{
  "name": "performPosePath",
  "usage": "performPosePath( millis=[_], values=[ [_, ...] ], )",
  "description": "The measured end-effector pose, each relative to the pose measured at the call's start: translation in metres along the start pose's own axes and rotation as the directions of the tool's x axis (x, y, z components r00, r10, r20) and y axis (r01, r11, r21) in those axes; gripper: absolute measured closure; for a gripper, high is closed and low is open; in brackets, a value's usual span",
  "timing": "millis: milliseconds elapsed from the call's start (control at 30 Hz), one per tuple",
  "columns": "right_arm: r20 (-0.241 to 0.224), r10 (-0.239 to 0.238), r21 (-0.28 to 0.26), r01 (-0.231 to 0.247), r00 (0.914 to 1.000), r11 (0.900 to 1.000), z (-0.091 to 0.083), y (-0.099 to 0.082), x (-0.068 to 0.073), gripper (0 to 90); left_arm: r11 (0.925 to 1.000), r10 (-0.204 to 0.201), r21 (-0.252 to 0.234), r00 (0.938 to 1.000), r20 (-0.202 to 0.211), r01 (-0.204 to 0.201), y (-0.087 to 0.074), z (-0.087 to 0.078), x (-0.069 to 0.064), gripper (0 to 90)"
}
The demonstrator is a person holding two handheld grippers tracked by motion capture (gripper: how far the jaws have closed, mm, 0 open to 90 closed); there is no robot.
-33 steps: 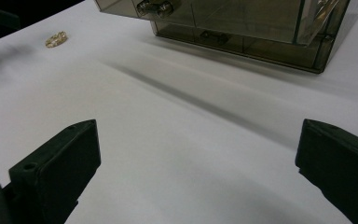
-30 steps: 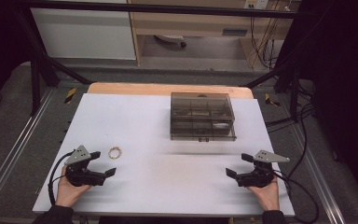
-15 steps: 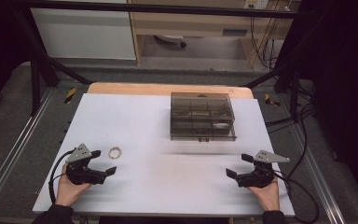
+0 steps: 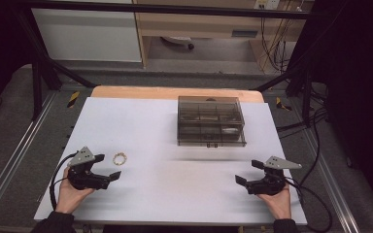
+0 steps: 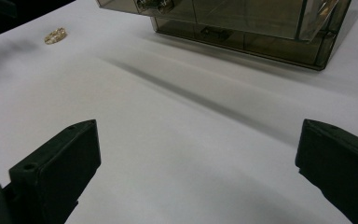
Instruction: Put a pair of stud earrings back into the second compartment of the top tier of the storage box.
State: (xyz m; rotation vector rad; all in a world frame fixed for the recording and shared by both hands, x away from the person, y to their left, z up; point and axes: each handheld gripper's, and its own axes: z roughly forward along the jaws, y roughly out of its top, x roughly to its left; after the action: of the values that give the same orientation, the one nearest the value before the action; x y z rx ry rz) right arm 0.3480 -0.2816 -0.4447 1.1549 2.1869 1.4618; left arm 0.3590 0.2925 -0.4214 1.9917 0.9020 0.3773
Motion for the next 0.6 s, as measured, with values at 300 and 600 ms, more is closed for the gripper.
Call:
performPosePath(
  millis=[300, 600],
  values=[
    [0.004, -0.001, 0.005, 0.001, 1.0, 1.0, 0.0, 0.0, 0.0, 0.5, 0.9998, -0.013, 0.016, 0.9998, -0.013, 0.013, 0.01, 0.003, 0.009, 4.6],
    [0.01, -0.002, 0.009, 0.002, 1.0, 1.0, 0.0, 0.0, 0.0, 0.5, 0.9989, -0.023, 0.04, 0.9989, -0.041, 0.025, 0.021, 0.014, 0.017, 7.5]
  ],
)
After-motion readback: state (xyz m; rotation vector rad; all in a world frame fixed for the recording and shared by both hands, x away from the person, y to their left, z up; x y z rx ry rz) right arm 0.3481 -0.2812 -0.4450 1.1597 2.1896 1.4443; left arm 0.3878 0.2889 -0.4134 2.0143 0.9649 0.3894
